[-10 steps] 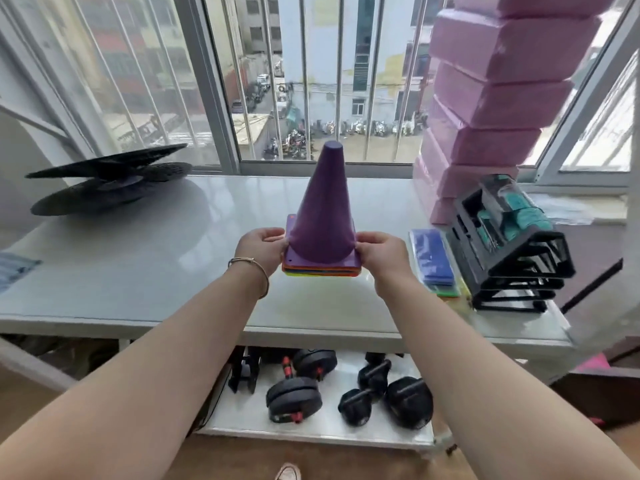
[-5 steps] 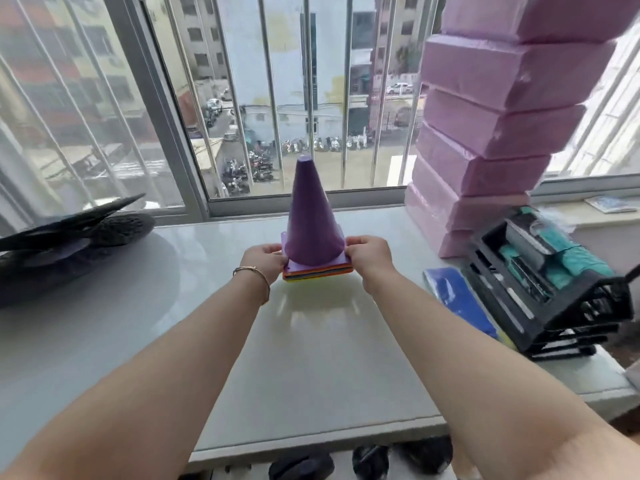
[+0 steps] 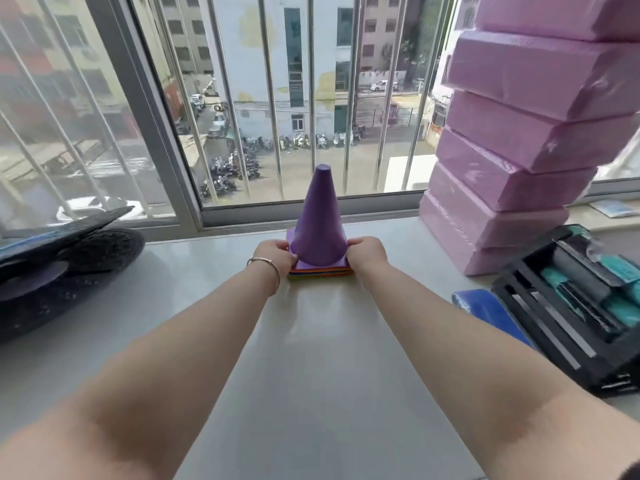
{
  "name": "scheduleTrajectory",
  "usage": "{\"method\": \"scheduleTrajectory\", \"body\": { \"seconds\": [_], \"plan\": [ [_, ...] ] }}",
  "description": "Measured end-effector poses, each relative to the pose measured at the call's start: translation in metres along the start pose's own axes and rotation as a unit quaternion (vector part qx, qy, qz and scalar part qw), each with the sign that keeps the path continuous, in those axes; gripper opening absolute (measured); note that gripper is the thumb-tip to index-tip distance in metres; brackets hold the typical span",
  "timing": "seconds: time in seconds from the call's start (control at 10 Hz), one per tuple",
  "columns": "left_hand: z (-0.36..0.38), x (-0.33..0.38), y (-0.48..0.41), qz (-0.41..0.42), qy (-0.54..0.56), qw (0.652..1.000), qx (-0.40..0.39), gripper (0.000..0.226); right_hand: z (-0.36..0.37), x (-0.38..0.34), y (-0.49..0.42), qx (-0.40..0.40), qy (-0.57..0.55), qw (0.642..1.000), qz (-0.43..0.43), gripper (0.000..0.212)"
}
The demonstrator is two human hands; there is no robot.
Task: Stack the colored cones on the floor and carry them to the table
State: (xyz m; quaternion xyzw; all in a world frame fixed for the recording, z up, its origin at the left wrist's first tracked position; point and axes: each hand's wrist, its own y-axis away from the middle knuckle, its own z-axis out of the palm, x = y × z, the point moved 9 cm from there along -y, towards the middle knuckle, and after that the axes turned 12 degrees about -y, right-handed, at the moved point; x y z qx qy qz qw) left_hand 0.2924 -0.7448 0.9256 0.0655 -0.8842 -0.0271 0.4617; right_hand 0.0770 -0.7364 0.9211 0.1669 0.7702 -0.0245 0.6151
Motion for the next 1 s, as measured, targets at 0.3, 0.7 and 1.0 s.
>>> {"method": "scheduleTrajectory", "body": {
  "seconds": [0.3,0.7,1.0],
  "plan": [
    [0.007,0.002,-0.006,-0.004,-0.048,0.999,-0.004,0.019,-0.003,0.001,-0.014,0.016,-0.004,1.000,0.020,0.045],
    [0.008,0.013,0.012,0.027,-0.140,0.990,0.023,0.014,-0.010,-0.004,0.003,-0.049,0.057,0.995,-0.061,0.030],
    [-0.002,0.036,0.061,0.025,-0.335,0.938,0.087,0.029,-0.032,-0.031,0.048,-0.019,0.253,0.946,-0.200,0.052]
  ]
}}
